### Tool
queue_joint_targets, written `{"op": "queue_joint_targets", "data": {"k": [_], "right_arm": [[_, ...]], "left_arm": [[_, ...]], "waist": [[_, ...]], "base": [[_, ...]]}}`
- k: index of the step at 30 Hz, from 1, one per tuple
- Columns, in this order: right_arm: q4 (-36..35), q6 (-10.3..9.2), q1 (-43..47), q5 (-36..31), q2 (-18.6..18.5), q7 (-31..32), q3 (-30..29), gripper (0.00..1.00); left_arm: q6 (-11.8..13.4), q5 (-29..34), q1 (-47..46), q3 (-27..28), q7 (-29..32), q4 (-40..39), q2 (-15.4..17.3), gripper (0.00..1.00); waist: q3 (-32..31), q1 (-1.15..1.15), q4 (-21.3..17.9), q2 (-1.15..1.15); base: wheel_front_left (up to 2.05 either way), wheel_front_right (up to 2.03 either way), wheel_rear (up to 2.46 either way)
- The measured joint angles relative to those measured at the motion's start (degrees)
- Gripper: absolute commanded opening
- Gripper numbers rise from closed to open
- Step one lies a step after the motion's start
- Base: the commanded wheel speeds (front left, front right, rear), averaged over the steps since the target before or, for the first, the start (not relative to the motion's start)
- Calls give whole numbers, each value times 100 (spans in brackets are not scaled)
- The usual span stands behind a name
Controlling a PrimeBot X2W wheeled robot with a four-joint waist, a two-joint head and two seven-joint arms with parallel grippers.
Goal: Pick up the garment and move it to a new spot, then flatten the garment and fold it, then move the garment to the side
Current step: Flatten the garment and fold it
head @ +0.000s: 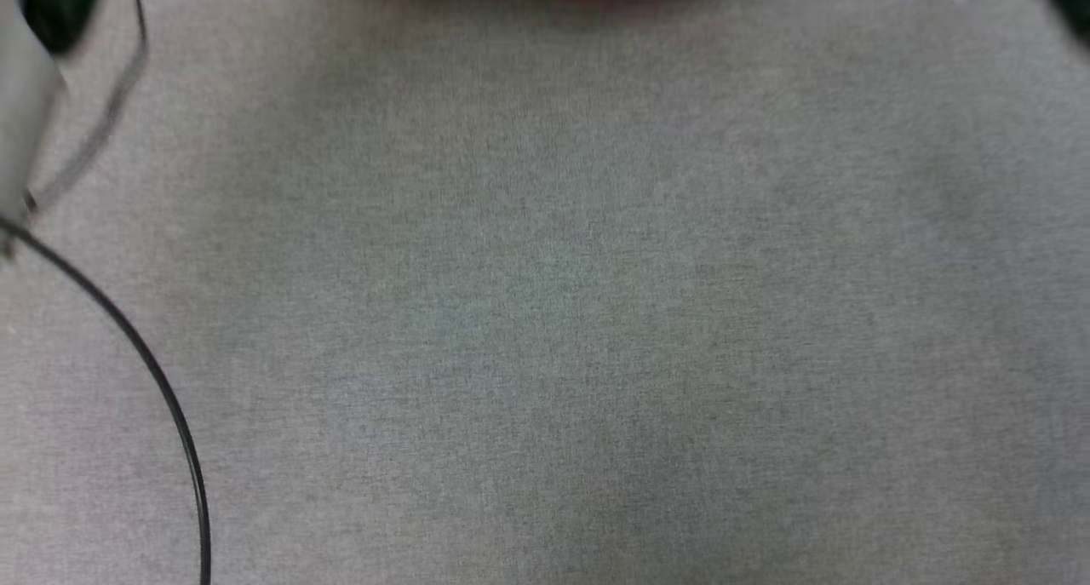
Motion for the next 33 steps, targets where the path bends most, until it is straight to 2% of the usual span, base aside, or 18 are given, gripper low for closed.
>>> {"op": "queue_joint_targets", "data": {"k": [4, 11, 12, 21, 29, 33], "right_arm": [[-466, 0, 789, 379, -315, -154, 469, 0], [-1230, 0, 2092, 1035, -1084, -413, 1020, 0], [-1446, 0, 2649, 1256, -1312, -498, 1143, 0], [-1898, 0, 4128, 1655, -1903, -477, 1350, 0], [-2366, 2, 5433, 1992, -2483, -487, 1323, 0], [-2700, 3, 5991, 2095, -2750, -439, 1263, 0]], "left_arm": [[105, -192, 1029, -44, -181, -282, 110, 0], [547, -623, 2998, -65, -377, -1046, 510, 0], [822, -839, 3872, -57, -408, -1541, 723, 0], [1804, -1401, 6044, -156, -370, -3026, 1593, 0], [2395, -1786, 7251, -323, -297, -3922, 2078, 0], [2643, -2003, 7784, -330, -333, -4329, 2201, 0]], "waist": [[-259, 0, 3, 0], [-747, 0, 63, 0], [-981, 0, 69, 0], [-1663, -1, 21, 0], [-2125, -2, 19, 0], [-2223, -2, -2, 0]], "base": [[0, 0, 0], [0, 0, 0], [0, 0, 0], [0, 0, 0], [0, 0, 0], [0, 0, 0]]}}
